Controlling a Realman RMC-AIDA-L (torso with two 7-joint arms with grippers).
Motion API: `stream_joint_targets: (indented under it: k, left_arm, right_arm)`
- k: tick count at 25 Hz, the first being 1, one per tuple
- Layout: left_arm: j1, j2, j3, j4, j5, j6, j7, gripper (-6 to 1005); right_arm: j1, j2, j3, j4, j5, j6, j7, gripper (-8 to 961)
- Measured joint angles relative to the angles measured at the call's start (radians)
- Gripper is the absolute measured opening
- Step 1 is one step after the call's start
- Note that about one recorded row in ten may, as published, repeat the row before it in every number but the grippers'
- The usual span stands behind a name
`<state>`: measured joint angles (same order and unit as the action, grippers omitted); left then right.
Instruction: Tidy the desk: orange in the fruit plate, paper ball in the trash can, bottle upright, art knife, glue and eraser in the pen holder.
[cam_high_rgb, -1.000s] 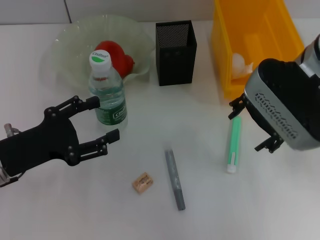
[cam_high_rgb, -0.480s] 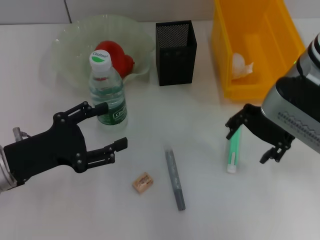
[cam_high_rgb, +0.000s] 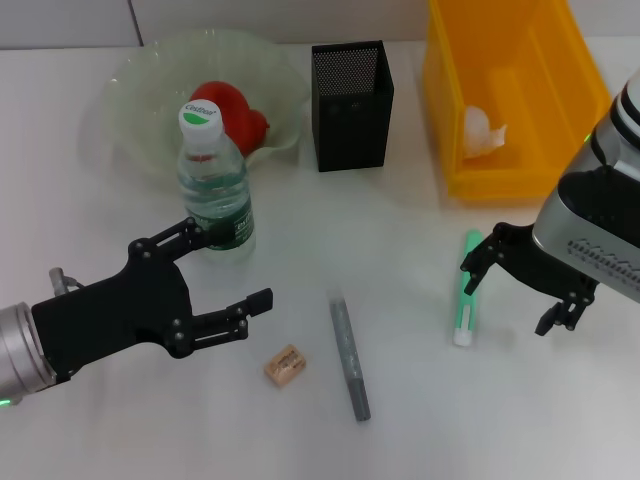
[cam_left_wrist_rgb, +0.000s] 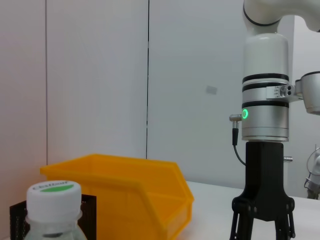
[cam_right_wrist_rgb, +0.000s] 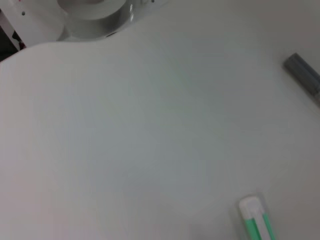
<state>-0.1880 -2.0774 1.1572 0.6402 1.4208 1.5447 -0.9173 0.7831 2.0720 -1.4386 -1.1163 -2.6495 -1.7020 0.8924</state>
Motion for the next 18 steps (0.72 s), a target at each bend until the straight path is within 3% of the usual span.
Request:
stream_joint_targets:
  k: [18]
  left_arm:
    - [-0.051, 0.0, -0.002, -0.045, -0.005, -0.004, 0.035, 853]
  right_arm:
    - [0.144, -0.003, 0.012, 0.241, -0.023, 0.112, -0.029, 791]
